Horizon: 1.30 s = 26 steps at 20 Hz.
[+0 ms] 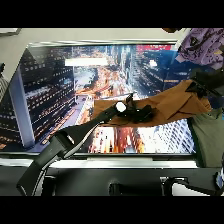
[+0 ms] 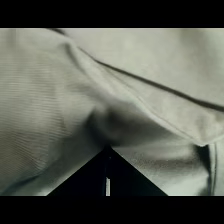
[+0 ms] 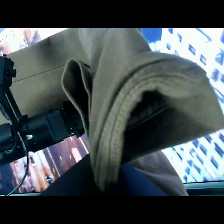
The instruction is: Fold the clothes and pants, and hang the long-sleeved shirts on hangers.
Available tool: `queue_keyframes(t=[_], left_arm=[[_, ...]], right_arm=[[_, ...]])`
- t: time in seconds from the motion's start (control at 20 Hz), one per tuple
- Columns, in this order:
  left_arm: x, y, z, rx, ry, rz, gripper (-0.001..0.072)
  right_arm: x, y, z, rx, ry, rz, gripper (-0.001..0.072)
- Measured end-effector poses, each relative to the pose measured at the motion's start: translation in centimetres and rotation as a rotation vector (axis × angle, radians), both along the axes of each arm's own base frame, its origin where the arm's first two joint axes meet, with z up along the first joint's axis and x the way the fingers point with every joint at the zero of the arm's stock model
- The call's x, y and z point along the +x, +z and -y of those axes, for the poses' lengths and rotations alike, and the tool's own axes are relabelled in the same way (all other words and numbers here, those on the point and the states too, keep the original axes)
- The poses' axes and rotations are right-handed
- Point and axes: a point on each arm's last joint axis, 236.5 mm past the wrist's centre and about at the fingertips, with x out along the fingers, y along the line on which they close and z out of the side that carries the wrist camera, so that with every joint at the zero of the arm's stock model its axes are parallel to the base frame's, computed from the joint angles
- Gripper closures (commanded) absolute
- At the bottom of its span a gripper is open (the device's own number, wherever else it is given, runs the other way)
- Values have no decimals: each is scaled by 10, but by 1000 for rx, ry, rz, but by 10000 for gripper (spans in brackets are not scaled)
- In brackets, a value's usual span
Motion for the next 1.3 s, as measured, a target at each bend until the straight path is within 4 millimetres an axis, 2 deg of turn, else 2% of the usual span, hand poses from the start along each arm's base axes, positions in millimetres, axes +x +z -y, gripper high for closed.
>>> queue_keyframes(t=[0.1, 0.2, 0.3, 0.4, 0.5, 0.6, 0.7, 0.85, 0.95, 1.05, 1.15, 1.3], left_arm=[[7, 4, -10, 7, -21, 15, 694], [19, 12, -34, 57, -62, 56, 694], [35, 20, -74, 156, -111, 109, 692], [57, 34, -131, 293, -141, 175, 691], [80, 55, -199, 440, -158, 237, 691], [99, 83, -270, 559, -138, 277, 689], [109, 111, -334, 642, -102, 292, 689], [117, 147, -412, 714, -23, 301, 689], [117, 164, -451, 740, 33, 296, 689], [116, 172, -483, 762, 78, 279, 689], [115, 177, -507, 776, 111, 261, 689], [113, 180, -530, 787, 146, 240, 689]], right_arm=[[1, -1, 4, -14, -8, 2, 682], [3, -1, 5, -24, -12, 8, 682], [5, 0, 0, -25, -8, 15, 682], [10, 1, -17, -19, 7, 27, 682], [15, 1, -42, -6, 23, 33, 682], [18, -1, -72, 5, 41, 28, 682], [20, -5, -108, 20, 69, 24, 682], [20, -17, -165, 38, 110, 7, 682], [18, -28, -201, 52, 130, -9, 683], [17, -41, -234, 65, 147, -23, 683], [17, -57, -264, 77, 161, -36, 683], [16, -81, -300, 96, 168, -59, 683]])
